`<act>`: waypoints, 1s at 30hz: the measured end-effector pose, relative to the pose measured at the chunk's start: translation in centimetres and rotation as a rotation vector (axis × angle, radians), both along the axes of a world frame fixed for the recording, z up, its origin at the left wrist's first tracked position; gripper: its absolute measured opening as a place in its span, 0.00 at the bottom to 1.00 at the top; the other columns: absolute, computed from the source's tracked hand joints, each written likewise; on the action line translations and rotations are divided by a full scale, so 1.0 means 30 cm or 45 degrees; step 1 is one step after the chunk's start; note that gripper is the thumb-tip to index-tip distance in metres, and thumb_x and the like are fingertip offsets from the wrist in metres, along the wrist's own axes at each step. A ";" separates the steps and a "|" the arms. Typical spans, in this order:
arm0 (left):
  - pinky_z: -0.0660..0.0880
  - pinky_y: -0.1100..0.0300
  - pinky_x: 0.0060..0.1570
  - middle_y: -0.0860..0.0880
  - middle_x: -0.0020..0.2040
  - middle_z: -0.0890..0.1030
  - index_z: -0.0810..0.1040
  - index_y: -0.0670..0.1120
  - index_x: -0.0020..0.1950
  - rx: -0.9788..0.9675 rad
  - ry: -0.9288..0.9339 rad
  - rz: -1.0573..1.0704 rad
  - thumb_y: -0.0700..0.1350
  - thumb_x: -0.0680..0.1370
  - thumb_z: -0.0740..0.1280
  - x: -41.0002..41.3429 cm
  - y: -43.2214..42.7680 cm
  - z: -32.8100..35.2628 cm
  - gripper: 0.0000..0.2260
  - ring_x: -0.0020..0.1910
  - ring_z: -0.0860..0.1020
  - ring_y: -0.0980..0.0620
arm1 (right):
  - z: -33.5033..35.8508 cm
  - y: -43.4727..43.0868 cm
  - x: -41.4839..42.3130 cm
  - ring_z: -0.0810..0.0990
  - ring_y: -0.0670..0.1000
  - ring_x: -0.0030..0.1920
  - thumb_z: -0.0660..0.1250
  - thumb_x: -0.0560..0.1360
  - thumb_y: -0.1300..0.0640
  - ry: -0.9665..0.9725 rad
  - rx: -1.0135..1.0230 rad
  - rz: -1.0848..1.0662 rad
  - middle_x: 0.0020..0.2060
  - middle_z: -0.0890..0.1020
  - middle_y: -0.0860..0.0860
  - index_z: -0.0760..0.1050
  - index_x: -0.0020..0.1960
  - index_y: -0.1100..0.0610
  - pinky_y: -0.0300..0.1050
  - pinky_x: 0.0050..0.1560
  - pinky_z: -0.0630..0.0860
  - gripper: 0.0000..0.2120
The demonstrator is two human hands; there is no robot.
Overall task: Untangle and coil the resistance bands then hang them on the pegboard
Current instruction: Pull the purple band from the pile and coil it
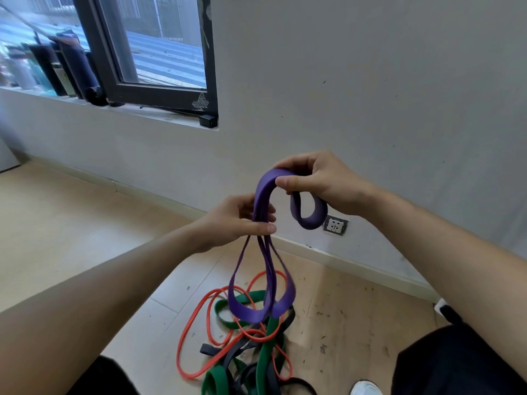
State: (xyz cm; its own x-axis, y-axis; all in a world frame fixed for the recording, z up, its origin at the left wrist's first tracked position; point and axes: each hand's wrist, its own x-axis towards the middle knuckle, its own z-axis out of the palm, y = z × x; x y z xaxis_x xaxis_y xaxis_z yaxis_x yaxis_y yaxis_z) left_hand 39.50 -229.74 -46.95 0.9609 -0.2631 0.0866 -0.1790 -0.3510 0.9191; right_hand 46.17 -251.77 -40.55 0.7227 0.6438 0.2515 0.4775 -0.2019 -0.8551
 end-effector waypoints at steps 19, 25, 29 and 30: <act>0.82 0.53 0.58 0.42 0.50 0.86 0.83 0.46 0.59 -0.291 -0.058 0.271 0.40 0.76 0.74 0.030 -0.004 0.089 0.12 0.51 0.85 0.43 | -0.081 -0.186 0.123 0.83 0.49 0.52 0.71 0.79 0.57 0.234 -0.411 -0.003 0.52 0.87 0.52 0.80 0.62 0.55 0.45 0.57 0.75 0.12; 0.81 0.59 0.53 0.43 0.49 0.86 0.82 0.42 0.60 -0.274 -0.061 0.149 0.39 0.76 0.74 0.024 -0.042 0.081 0.12 0.49 0.84 0.49 | -0.056 -0.025 0.032 0.83 0.54 0.60 0.74 0.75 0.57 0.223 -0.143 0.089 0.57 0.85 0.55 0.79 0.63 0.53 0.45 0.63 0.79 0.17; 0.81 0.60 0.50 0.42 0.49 0.86 0.81 0.41 0.60 -0.439 -0.029 0.181 0.38 0.74 0.74 0.028 -0.037 0.085 0.15 0.47 0.83 0.49 | -0.063 0.021 0.015 0.85 0.53 0.54 0.75 0.76 0.57 0.183 -0.074 0.059 0.53 0.86 0.57 0.79 0.62 0.59 0.48 0.62 0.79 0.16; 0.81 0.59 0.50 0.42 0.48 0.86 0.79 0.42 0.60 -0.457 -0.015 0.189 0.40 0.73 0.75 0.026 -0.030 0.088 0.16 0.46 0.83 0.48 | -0.062 0.021 0.016 0.85 0.52 0.52 0.75 0.76 0.57 0.170 -0.079 0.054 0.52 0.86 0.57 0.80 0.61 0.59 0.47 0.61 0.80 0.15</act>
State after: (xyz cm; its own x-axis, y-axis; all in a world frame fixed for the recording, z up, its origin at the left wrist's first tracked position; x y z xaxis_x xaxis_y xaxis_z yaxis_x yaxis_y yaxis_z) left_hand 40.29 -230.64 -44.31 0.9846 -0.0719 0.1591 -0.1616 -0.0304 0.9864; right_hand 46.64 -251.15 -42.41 0.7191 0.6856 0.1137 0.3696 -0.2387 -0.8980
